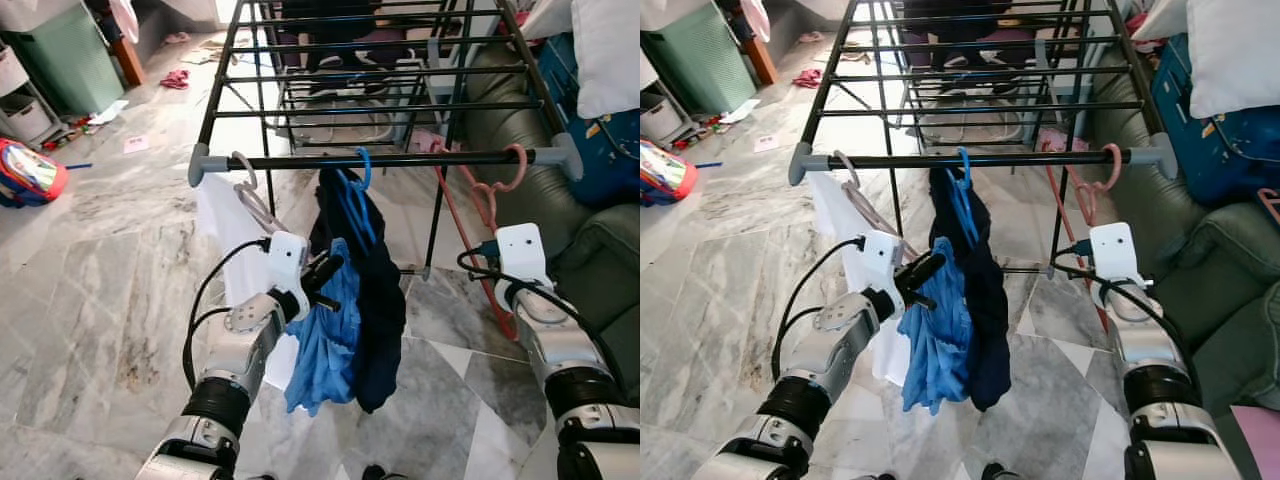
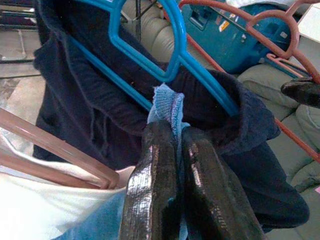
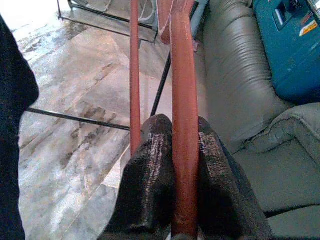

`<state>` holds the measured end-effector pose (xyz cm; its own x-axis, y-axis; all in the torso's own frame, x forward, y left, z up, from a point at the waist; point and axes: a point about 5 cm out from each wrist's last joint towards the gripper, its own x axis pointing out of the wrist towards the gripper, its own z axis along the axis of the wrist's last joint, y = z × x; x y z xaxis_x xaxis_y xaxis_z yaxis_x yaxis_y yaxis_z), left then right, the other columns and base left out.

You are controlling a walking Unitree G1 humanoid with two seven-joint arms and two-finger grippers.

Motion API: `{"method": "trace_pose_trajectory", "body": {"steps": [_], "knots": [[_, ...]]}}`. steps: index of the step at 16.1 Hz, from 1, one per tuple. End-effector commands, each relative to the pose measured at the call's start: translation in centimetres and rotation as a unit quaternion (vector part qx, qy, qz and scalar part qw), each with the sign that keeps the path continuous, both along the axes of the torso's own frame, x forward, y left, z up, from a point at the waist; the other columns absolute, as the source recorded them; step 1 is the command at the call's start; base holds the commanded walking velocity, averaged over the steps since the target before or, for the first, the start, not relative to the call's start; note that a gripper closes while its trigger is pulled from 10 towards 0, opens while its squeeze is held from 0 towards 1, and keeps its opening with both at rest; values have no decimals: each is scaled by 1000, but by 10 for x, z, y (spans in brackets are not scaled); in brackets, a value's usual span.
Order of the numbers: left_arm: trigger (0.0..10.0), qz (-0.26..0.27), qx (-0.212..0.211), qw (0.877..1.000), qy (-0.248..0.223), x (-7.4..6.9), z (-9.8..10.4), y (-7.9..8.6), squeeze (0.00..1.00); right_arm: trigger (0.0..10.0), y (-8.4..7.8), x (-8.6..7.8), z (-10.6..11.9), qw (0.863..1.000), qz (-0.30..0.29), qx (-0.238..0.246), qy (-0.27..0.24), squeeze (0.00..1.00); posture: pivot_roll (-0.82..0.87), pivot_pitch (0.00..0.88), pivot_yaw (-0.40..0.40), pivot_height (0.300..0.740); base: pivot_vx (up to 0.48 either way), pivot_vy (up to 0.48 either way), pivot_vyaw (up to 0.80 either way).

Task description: Hang hanger

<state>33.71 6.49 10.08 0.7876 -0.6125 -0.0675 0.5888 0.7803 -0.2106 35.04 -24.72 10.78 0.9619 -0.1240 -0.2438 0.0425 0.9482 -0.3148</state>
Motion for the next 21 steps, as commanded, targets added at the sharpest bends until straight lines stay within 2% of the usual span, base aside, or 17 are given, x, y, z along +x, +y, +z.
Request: {"method": "trace_pose_trajectory", "body": {"steps": [1, 9, 10, 11, 12, 16, 21], "knots": [[10000, -6, 6, 1000, 2, 1, 1, -1, 0, 10000, -2, -10, -19, 999, -1, -9, 42, 1000, -74, 144, 72, 740, 0, 0, 0], [10000, -8, 11, 1000, 5, 1, 0, 1, 0, 10000, -10, -1, -7, 999, -12, -22, 39, 1000, -66, 148, 75, 740, 0, 0, 0], [10000, -8, 12, 1000, 5, 1, -1, 1, 0, 10000, -10, 1, -5, 999, -15, -19, 37, 816, -64, 148, 76, 740, 0, 0, 0], [10000, -8, 13, 1000, 5, 1, -1, 2, 0, 10000, -10, 3, -3, 999, -16, -18, 35, 341, -63, 148, 77, 740, 0, 0, 0], [10000, -8, 14, 1000, 5, 1, 0, 2, 0, 10000, -10, 4, -2, 999, -17, -19, 35, 0, -62, 148, 79, 740, 0, 0, 0], [10000, -13, 17, 1000, 6, 2, 0, 1, 0, 10000, -18, 10, 7, 998, -49, -9, 24, 0, -61, 146, 87, 740, 0, 0, 0], [10000, -18, 21, 1000, 7, 2, 0, 0, 0, 10000, -14, 17, 14, 999, -42, -3, 18, 0, -58, 143, 92, 740, 0, 0, 0]]}}
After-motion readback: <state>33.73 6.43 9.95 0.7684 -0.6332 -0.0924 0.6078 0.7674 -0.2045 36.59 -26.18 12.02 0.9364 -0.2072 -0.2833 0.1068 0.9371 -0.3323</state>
